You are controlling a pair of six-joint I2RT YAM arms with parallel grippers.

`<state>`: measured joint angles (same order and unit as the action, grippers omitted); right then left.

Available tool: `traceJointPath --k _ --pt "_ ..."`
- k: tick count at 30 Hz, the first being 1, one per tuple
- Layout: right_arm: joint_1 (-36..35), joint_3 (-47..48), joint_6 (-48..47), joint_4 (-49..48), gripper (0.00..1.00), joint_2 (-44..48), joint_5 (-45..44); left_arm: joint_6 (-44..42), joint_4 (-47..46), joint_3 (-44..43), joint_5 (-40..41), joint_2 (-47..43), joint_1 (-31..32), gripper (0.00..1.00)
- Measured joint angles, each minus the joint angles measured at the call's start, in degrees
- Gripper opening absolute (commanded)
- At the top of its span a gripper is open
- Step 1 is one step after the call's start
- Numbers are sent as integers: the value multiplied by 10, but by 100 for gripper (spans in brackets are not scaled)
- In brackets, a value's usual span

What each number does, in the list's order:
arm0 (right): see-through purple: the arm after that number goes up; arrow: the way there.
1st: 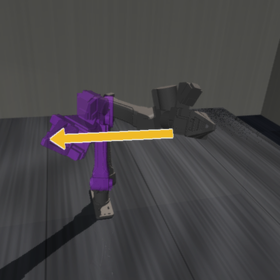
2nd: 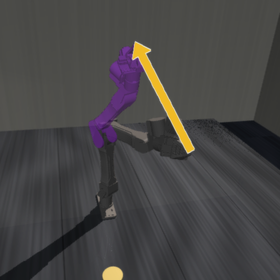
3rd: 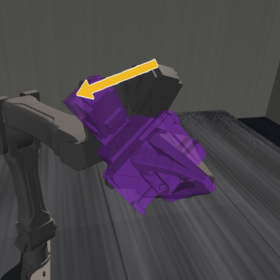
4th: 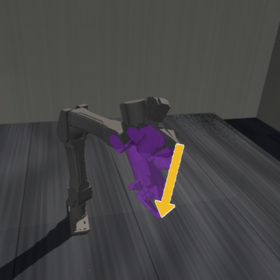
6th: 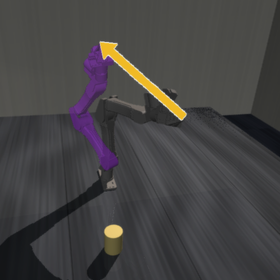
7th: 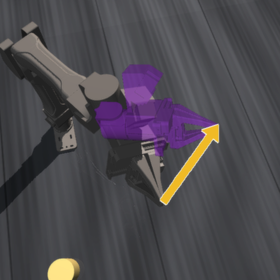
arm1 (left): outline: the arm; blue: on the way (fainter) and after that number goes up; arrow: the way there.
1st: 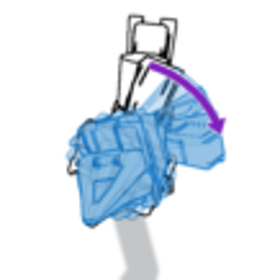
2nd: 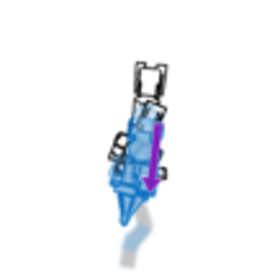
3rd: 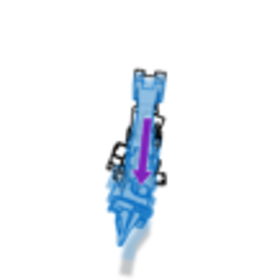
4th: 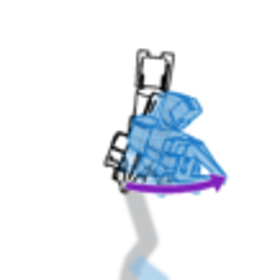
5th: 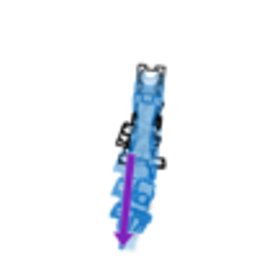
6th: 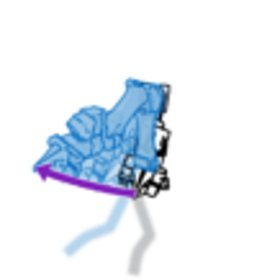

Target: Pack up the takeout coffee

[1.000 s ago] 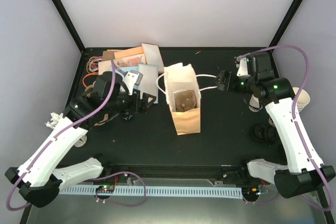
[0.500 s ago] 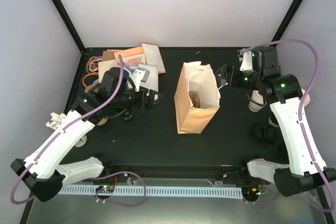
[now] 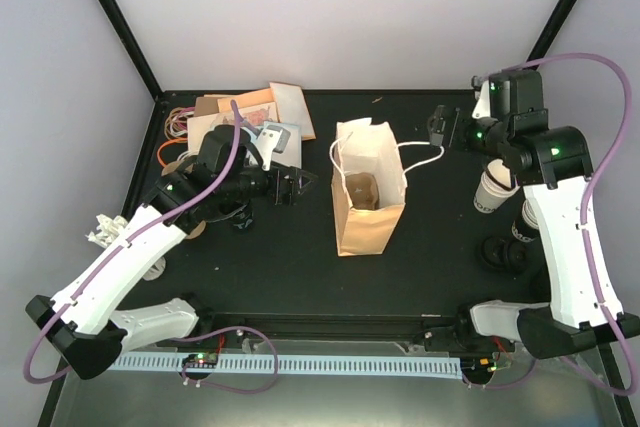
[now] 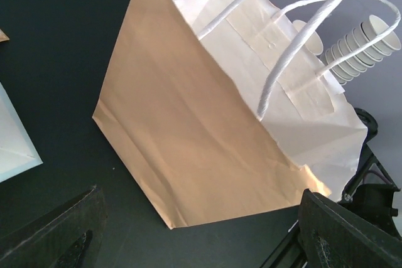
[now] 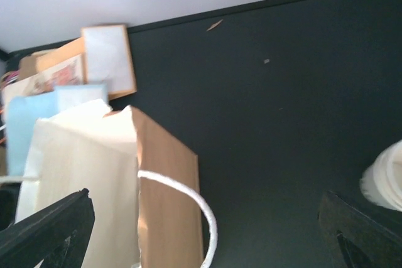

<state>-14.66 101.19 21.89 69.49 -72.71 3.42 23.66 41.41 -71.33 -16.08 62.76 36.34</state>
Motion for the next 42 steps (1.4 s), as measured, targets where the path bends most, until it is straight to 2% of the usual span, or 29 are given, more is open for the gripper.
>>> traceJointPath --k 7,13,15,17,26,28,42 --pt "40 9 11 15 78 -16 -98 0 1 0 12 -2 0 86" --pt "130 -55 13 -5 64 -13 -111 -1 2 8 32 -22 0 86" --pt "143 -75 14 -14 62 -17 -113 -1 1 16 38 -32 0 86" --pt "148 -104 16 -31 54 -23 -112 -2 2 24 41 -40 0 86" --pt "174 -193 14 -91 47 -87 -104 -10 7 33 56 -51 0 87" --pt "186 -202 14 -100 42 -90 -103 -10 9 33 58 -51 0 87" --pt "221 -236 25 -179 42 -147 -105 -20 18 33 76 -51 -4 88"
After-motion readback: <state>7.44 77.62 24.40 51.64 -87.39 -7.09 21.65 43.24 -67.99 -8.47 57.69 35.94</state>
